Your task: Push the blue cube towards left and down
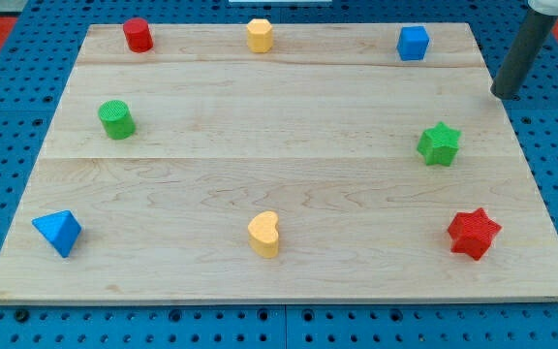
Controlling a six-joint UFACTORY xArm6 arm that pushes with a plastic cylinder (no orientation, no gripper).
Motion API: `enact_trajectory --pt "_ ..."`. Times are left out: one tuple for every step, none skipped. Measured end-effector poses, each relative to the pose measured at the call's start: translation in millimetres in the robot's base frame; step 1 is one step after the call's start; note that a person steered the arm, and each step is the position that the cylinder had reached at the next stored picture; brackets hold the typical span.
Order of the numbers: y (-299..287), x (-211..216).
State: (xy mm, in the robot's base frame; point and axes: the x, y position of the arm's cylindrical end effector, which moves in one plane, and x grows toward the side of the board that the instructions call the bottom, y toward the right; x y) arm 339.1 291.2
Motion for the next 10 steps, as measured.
enact_trajectory --pt "0.0 0.0" --pt "30.7 -27.2" --pt "25.1 -55.7" --pt "22.8 -90.2" --pt "0.8 -125.7" --pt "-53.8 -122.4" --pt "-101.3 -111.8" --pt "-129.1 -102.0" --pt "-138.2 -83.9" --pt "-159.3 -66.0"
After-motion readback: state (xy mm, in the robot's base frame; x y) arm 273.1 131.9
